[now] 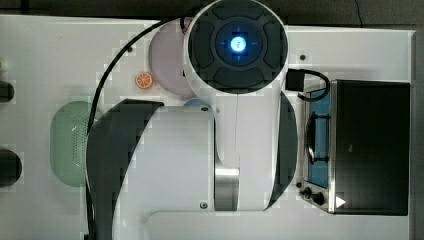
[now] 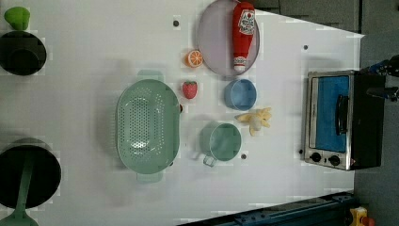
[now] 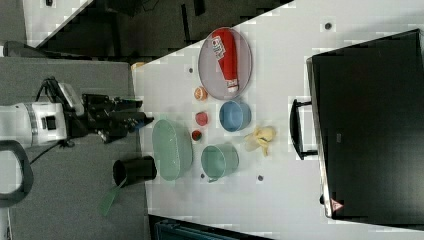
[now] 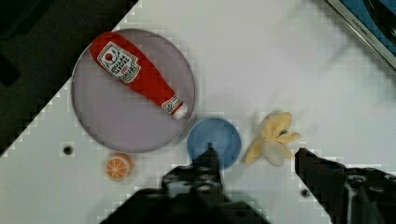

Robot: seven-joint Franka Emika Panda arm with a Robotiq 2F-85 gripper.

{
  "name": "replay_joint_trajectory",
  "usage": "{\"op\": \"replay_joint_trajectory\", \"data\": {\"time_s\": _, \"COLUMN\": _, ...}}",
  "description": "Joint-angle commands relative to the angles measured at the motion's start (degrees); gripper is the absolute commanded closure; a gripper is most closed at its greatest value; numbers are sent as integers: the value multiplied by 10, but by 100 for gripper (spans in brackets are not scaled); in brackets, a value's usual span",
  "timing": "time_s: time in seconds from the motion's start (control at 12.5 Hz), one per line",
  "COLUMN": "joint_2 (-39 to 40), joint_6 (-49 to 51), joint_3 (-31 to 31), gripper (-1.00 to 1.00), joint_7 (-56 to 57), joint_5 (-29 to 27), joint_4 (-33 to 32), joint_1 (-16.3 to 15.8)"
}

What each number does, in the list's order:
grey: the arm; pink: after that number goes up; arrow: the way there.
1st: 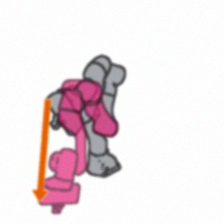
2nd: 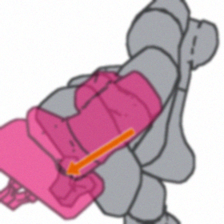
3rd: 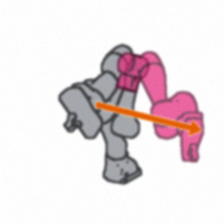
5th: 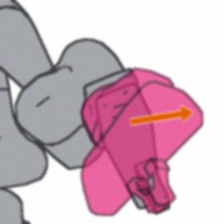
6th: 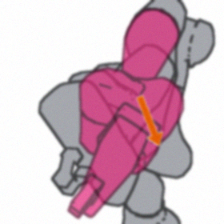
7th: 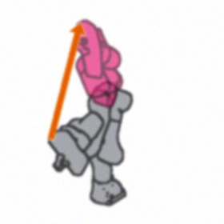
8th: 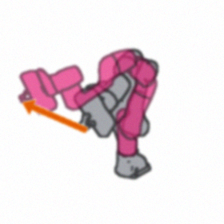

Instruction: Pick banana from table and place on oven.

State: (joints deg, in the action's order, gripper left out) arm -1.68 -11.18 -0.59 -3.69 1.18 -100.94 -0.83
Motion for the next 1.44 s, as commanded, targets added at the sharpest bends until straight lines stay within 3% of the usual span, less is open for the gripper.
{"op": "replay_joint_trajectory", "data": {"time_s": 0.08, "joint_2": -210, "joint_6": 111, "joint_3": -7, "gripper": -60, "joint_7": -23, "joint_5": -2, "joint_4": -106, "joint_1": 20}}
{"op": "replay_joint_trajectory", "data": {"time_s": 0.24, "joint_2": -210, "joint_6": 111, "joint_3": -6, "gripper": -99, "joint_7": -23, "joint_5": -2, "joint_4": -106, "joint_1": 20}}
{"op": "replay_joint_trajectory", "data": {"time_s": 0.72, "joint_2": -174, "joint_6": 79, "joint_3": -5, "gripper": -100, "joint_7": -23, "joint_5": -2, "joint_4": -144, "joint_1": 19}}
{"op": "replay_joint_trajectory", "data": {"time_s": 1.44, "joint_2": -30, "joint_6": -184, "joint_3": -7, "gripper": -100, "joint_7": -23, "joint_5": -2, "joint_4": -289, "joint_1": 20}}
